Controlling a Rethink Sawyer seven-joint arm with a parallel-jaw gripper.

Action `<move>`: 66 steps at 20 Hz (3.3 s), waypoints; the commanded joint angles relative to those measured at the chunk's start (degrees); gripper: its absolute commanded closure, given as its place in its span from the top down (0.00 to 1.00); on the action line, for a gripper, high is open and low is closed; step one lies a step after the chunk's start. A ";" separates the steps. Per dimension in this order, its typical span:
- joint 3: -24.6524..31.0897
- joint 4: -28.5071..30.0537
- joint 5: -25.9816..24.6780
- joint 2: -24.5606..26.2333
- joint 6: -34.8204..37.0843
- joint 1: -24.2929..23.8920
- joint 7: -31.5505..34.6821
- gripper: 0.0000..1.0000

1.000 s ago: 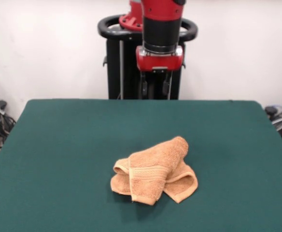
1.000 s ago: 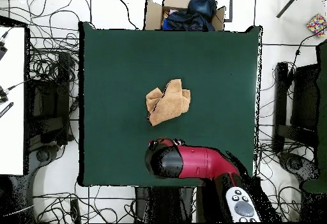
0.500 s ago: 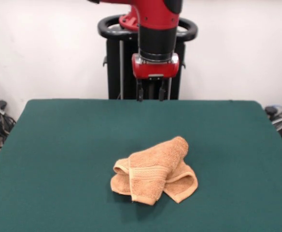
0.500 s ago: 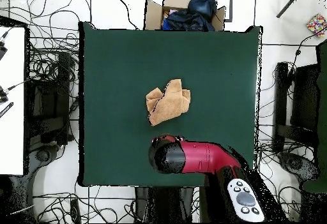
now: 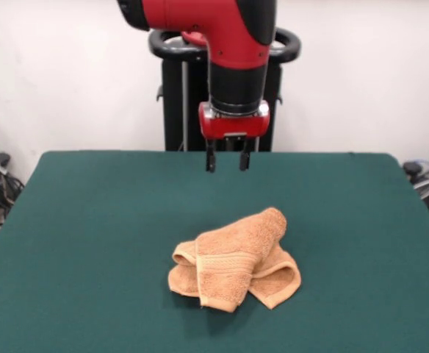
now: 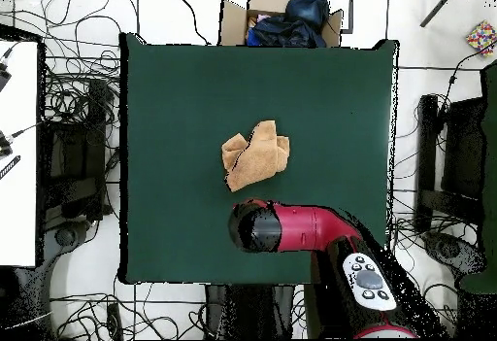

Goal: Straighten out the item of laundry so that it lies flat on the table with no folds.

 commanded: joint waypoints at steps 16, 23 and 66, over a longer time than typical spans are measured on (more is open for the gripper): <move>5.43 -3.68 -1.44 1.42 2.34 0.84 0.78 1.00; 5.58 -10.93 -1.46 6.47 4.69 1.11 -0.86 1.00; 6.00 -16.33 -3.95 10.58 5.38 0.01 -3.26 1.00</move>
